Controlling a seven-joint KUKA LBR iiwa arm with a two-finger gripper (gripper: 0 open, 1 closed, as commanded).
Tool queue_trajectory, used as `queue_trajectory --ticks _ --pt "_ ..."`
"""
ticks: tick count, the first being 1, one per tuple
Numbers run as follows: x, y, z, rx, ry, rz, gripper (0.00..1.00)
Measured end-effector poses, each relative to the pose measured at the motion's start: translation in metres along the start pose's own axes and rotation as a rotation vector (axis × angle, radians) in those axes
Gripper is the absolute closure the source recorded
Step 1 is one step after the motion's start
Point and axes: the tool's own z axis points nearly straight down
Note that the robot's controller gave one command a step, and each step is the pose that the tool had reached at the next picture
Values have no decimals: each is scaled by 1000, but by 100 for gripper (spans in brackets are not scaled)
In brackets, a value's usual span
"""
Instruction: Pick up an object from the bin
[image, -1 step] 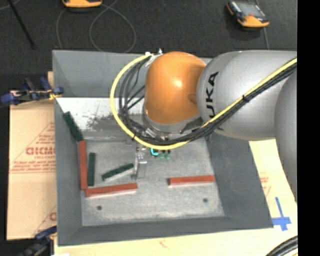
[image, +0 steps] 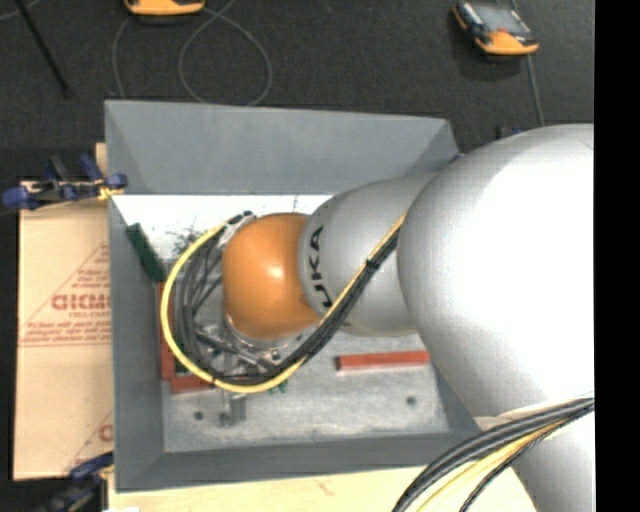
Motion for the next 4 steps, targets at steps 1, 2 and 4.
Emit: queue_trajectory --ticks 1,2,4 --pt "15 -14 -33 1 0 -198 0" --pt "11 -16 -32 -1 -3 -133 0" --pt "20 -18 -4 -2 -4 11 0"
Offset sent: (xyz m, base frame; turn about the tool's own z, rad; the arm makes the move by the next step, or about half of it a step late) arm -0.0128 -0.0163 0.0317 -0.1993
